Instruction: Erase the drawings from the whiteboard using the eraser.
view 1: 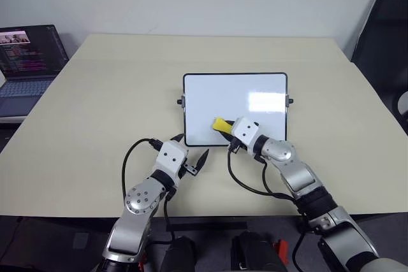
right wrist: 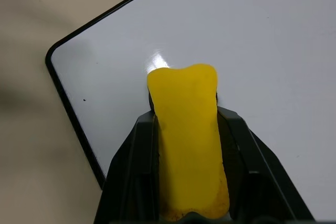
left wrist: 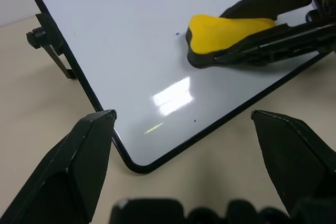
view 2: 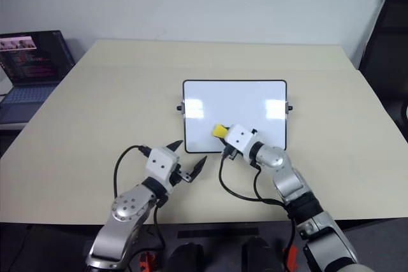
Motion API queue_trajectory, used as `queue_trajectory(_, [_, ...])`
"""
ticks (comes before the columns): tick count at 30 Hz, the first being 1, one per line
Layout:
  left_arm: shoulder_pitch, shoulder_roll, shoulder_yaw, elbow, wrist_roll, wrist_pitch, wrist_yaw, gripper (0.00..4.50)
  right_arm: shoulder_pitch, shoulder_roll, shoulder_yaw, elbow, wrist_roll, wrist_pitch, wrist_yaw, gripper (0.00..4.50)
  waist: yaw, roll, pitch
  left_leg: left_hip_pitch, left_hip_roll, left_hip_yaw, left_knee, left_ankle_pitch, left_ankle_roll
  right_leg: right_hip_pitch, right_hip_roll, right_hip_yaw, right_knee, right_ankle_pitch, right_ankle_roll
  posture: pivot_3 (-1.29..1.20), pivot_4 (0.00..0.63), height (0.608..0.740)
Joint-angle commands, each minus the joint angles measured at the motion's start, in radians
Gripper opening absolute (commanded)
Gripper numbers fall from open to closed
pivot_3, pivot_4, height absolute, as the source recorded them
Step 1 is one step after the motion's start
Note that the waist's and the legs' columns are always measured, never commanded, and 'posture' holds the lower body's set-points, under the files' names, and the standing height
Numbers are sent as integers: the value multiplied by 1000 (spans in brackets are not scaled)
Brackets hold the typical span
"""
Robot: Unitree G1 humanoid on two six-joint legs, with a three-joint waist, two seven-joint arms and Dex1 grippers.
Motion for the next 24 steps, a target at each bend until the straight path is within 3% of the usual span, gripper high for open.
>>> queue_trajectory(1, [-18,-5,-3,-40,-10,-8,0,4500,-76,-7,-94,89,-32,-15,-132,1130,1,0,0,0,0,0,0,1,1,0,0,0,0,0,0,0,150,740])
queue_trajectory(6, [-26,-6,-8,-33,-12,-9,-5,4500,-84,17,-73,90,-27,-52,-116,1130,5,0,0,-2,-1,1,0,1,2,0,-1,0,-2,0,1,0,150,740])
queue_trajectory(14, [-27,-5,-5,-31,-13,-10,-2,4500,69,-22,12,-38,-5,8,99,1130,3,0,0,-3,1,1,-1,1,2,-1,-1,1,-3,2,5,0,150,740])
queue_trajectory(24, [-57,-4,-9,-7,-16,-19,-10,4500,20,-8,-119,-90,43,31,-2,1130,5,0,0,-2,0,1,0,1,2,-1,-1,0,-2,3,5,0,150,740])
